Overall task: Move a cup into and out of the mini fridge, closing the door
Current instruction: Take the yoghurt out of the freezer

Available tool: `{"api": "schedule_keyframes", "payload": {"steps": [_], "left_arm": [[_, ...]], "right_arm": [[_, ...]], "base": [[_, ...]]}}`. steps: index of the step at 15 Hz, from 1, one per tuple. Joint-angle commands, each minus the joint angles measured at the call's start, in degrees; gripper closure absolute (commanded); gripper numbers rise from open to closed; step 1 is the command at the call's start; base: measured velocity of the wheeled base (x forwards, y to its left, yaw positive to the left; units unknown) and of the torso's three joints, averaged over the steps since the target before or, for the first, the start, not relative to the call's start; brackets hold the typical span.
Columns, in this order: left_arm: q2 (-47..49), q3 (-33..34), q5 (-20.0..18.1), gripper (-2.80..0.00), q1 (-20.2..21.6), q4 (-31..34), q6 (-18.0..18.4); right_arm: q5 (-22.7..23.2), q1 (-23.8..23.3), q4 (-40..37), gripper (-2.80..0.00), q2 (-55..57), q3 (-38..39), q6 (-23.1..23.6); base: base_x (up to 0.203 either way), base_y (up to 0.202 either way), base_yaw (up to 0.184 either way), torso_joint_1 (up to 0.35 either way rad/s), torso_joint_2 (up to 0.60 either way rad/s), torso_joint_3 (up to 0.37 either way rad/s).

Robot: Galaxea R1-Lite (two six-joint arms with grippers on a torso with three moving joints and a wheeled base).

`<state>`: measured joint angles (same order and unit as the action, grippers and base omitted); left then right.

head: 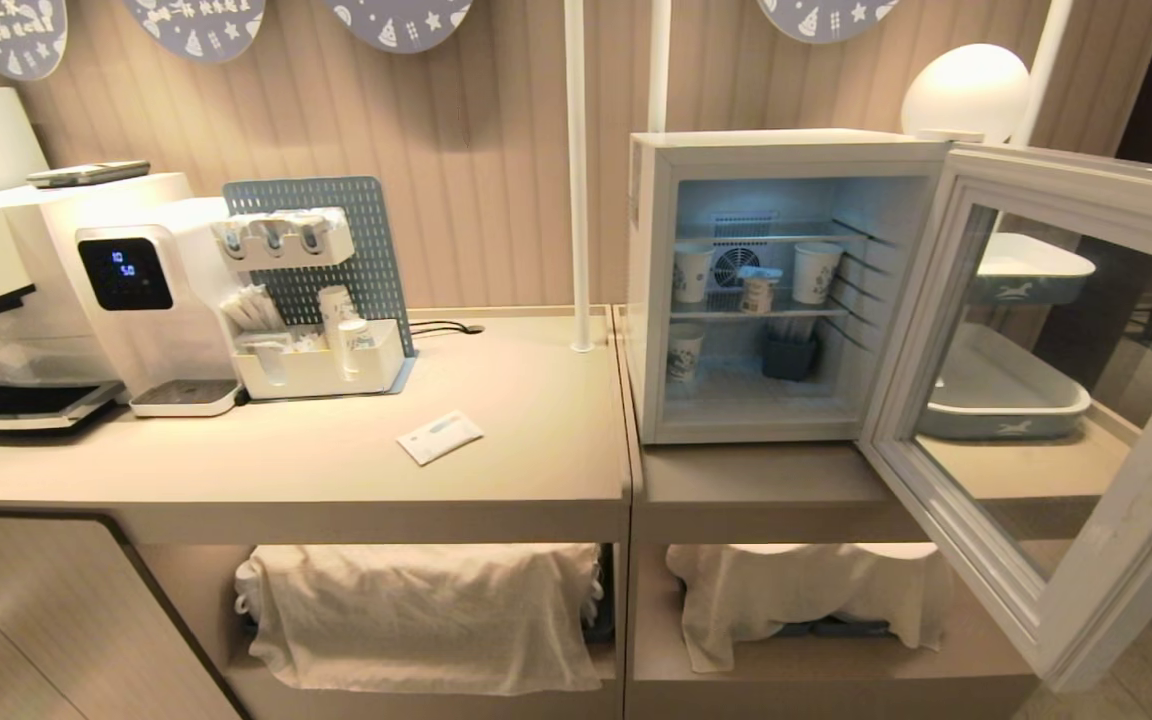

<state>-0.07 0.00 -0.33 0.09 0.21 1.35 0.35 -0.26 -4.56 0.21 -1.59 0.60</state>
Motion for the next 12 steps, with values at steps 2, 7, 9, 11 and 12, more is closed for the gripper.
{"api": "schedule_keyframes", "payload": {"steps": [2, 7, 9, 11, 12], "left_arm": [[-0.01, 0.09, 0.07, 0.0, 0.09, -0.21, 0.41], [0.07, 0.09, 0.07, 0.0, 0.09, -0.2, 0.23], [-0.01, 0.09, 0.07, 0.0, 0.09, -0.19, 0.22], [0.04, 0.09, 0.07, 0.0, 0.09, -0.12, 0.06], [0.07, 0.09, 0.07, 0.0, 0.09, -0.12, 0.06]], "right_arm": [[0.0, -0.01, -0.1, 0.0, -0.03, 0.0, 0.02], [0.0, -0.01, -0.1, 0.0, -0.03, 0.0, 0.02], [0.0, -0.01, -0.1, 0.0, -0.03, 0.0, 0.02], [0.0, -0.01, -0.1, 0.0, -0.03, 0.0, 0.02], [0.0, -0.01, -0.1, 0.0, -0.03, 0.0, 0.02]], "base": [[0.0, 0.0, 0.0, 0.0, 0.0, 0.0], [0.14, 0.0, -0.001, 0.003, 0.0, 0.003], [0.19, 0.0, 0.001, 0.0, 0.0, 0.004], [0.191, 0.0, 0.0, 0.002, 0.0, 0.003], [0.19, 0.0, 0.001, 0.007, 0.01, 0.002]]}}
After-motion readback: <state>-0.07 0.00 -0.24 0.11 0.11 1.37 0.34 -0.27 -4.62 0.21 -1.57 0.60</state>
